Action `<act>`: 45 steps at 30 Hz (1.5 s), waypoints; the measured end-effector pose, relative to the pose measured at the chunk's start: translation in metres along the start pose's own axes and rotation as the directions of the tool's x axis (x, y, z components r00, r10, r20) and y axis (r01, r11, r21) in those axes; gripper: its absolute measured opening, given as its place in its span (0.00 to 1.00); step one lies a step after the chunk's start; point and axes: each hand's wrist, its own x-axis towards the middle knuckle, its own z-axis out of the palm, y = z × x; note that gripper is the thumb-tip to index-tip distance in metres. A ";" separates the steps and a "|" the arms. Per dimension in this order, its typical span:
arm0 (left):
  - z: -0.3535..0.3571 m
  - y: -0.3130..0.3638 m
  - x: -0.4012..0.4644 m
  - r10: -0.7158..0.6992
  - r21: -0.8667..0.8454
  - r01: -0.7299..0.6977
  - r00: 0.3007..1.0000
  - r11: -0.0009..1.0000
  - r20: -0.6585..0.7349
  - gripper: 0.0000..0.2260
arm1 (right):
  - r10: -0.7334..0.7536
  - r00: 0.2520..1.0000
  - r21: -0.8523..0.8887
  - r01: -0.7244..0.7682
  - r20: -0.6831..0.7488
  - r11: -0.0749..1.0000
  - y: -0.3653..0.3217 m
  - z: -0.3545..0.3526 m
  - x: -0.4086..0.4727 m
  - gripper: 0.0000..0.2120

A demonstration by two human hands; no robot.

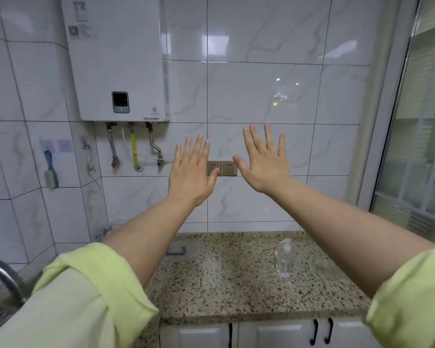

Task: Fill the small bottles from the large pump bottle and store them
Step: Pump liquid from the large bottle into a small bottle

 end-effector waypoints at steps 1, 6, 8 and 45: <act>0.007 0.003 0.002 -0.001 0.023 0.000 1.000 1.000 0.011 0.32 | 0.001 1.000 -0.018 -0.001 0.001 1.000 0.003 0.007 0.003 0.35; 0.058 0.014 0.018 -0.003 0.064 -0.001 0.998 0.998 0.066 0.34 | -0.022 0.999 0.010 0.022 0.026 1.000 0.027 0.052 0.021 0.35; 0.079 0.020 0.026 -0.029 0.066 0.023 0.995 0.998 0.095 0.34 | -0.027 0.999 0.009 0.027 0.047 1.000 0.038 0.069 0.029 0.35; 0.304 0.017 0.073 0.159 -0.163 -0.112 0.939 0.980 0.306 0.32 | 0.127 0.931 0.066 -0.159 0.341 0.985 0.079 0.274 0.064 0.34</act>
